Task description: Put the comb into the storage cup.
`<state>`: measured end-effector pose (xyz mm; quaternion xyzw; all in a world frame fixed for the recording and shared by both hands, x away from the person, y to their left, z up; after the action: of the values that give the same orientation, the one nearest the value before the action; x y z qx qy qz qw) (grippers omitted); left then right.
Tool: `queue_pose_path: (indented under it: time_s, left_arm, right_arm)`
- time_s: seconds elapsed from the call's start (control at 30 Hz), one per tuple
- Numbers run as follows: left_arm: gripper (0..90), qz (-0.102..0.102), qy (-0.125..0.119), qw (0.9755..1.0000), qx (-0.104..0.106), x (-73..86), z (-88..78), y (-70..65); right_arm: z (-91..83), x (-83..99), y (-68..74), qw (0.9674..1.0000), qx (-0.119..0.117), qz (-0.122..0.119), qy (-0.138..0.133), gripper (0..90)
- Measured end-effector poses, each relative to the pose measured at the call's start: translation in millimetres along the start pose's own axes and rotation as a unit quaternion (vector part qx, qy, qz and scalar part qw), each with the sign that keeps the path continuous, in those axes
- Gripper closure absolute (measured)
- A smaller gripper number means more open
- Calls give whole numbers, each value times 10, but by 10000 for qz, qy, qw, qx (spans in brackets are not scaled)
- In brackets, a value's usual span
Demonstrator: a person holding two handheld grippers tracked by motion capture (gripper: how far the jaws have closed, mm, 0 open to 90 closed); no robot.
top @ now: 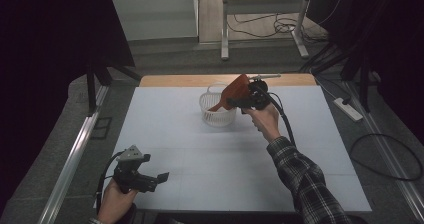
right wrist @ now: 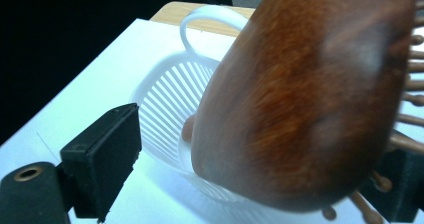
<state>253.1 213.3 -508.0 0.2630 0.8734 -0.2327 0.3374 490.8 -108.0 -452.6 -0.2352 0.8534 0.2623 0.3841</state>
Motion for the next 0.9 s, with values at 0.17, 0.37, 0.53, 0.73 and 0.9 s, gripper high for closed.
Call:
queue_pose_path:
  time_s: [0.17,0.37,0.53,0.73,0.9]
  left_arm:
    - [0,-25,-20,10000,-7,0,-6,6]
    - [0,-26,-21,10000,-12,-1,-6,5]
    - [0,-18,-25,10000,-14,0,-7,4]
    - [0,-28,-37,10000,-17,0,-13,6]
    - [0,-78,-81,9999,-17,-1,-19,13]
  right_arm:
    - [-47,-1,19,9998,61,-203,39,59]
    - [-86,11,46,9990,80,-420,150,26]
    - [-119,14,65,9979,161,-608,173,7]
    - [-161,13,72,9970,223,-722,190,0]
    - [-202,38,73,9964,221,-804,168,0]
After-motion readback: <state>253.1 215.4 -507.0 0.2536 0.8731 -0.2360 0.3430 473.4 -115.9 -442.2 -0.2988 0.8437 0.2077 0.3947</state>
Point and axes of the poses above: each handheld gripper's, and its own axes: z roughly forward along the jaws, x roughly out of its underside, y roughly to its left, the point moved 4 cm from there along z, roughly forward along the jaws, and after that the axes turned 1 degree about -z, right-handed, at the moved point
